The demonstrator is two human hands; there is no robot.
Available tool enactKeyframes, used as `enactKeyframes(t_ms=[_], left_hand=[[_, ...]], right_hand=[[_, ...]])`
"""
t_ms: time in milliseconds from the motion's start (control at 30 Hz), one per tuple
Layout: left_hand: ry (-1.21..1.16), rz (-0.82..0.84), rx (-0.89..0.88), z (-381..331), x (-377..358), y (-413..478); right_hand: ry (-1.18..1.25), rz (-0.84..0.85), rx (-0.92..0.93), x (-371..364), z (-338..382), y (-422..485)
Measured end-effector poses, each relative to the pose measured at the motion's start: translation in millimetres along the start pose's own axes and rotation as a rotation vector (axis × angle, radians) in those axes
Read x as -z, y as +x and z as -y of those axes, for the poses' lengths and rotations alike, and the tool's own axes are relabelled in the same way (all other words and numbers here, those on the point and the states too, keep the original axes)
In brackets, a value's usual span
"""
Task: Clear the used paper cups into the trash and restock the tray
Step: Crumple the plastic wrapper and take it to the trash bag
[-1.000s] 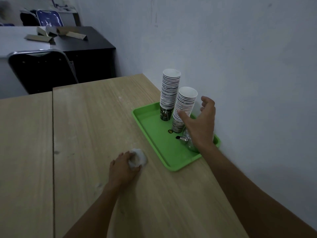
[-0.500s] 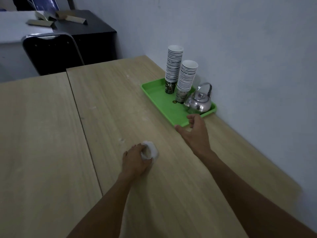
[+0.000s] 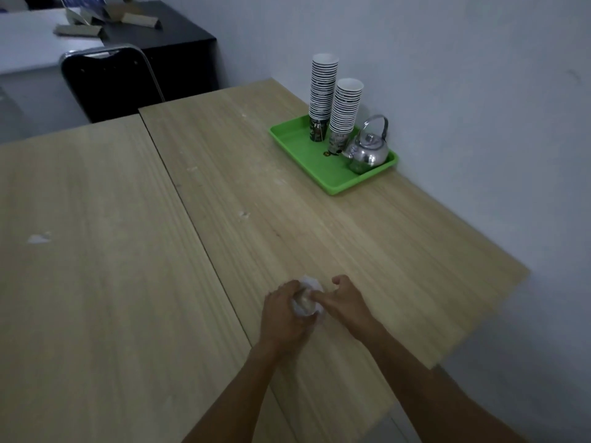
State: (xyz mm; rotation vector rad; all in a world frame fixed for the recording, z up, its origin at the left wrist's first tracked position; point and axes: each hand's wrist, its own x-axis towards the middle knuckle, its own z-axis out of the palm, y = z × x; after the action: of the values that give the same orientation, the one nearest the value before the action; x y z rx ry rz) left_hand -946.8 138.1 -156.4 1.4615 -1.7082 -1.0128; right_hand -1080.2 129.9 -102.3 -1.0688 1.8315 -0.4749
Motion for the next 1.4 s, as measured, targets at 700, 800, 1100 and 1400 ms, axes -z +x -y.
enactKeyframes(t_ms=[700, 800, 1100, 1400], left_hand=[[-0.635, 0.001, 0.589, -93, 32, -285], [-0.553, 0.003, 0.526, -86, 52, -311], [-0.416, -0.009, 0.298, -46, 106, -397], [-0.346, -0.023, 0.218, -4, 204, -496]], right_hand=[[0.293, -0.054, 0.187, -9, -104, -267], [0.29, -0.073, 0.246, -29, -118, -301], [0.445, 0.065, 0.13, -101, -132, -393], [0.56, 0.044, 0.124, -211, -113, -487]])
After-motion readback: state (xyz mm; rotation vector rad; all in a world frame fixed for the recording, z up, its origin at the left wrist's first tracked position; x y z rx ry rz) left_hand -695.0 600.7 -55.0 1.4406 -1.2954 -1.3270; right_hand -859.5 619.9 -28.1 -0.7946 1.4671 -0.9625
